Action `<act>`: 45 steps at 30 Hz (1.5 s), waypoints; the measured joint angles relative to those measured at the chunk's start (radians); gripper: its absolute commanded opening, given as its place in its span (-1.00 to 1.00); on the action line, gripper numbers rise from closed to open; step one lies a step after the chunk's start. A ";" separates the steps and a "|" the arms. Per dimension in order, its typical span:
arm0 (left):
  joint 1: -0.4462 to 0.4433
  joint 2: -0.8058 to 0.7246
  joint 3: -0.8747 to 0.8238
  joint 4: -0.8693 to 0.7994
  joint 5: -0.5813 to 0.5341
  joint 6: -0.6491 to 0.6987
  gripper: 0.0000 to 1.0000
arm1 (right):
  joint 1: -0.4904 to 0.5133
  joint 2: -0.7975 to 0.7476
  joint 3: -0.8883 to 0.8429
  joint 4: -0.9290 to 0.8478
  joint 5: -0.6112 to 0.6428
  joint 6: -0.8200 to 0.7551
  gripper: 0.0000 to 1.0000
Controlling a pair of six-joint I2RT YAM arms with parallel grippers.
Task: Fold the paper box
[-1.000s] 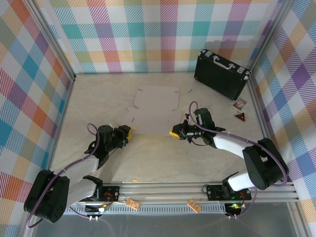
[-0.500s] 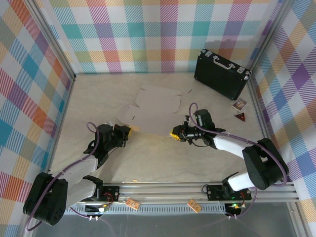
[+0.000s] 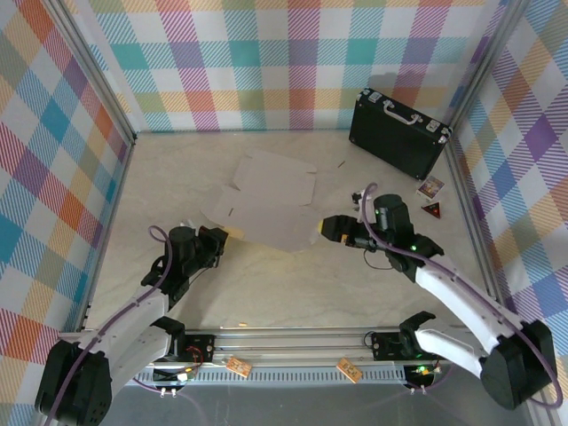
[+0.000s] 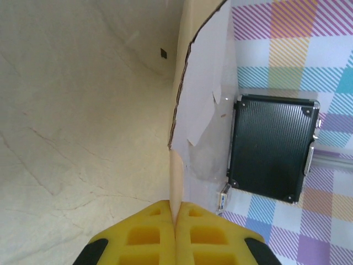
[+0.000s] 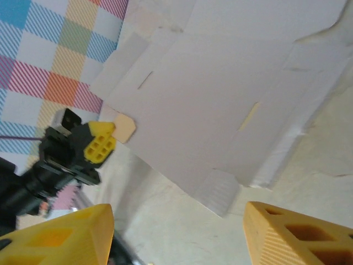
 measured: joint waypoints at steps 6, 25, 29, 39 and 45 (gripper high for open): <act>0.000 -0.082 0.078 -0.182 -0.055 -0.021 -1.00 | 0.229 0.019 -0.034 -0.085 0.146 -0.148 0.15; 0.000 -0.092 0.204 -0.489 -0.093 -0.033 -1.00 | 0.432 0.544 0.405 -0.181 0.357 -0.387 0.05; 0.000 -0.073 0.220 -0.501 -0.082 -0.033 -1.00 | 0.432 0.593 0.426 -0.200 0.352 -0.410 0.11; 0.000 -0.067 0.224 -0.512 -0.077 -0.037 -1.00 | 0.439 0.606 0.425 -0.210 0.222 -0.513 0.22; 0.000 -0.046 0.241 -0.530 -0.066 -0.040 -1.00 | 0.476 0.639 0.426 -0.223 0.256 -0.589 0.25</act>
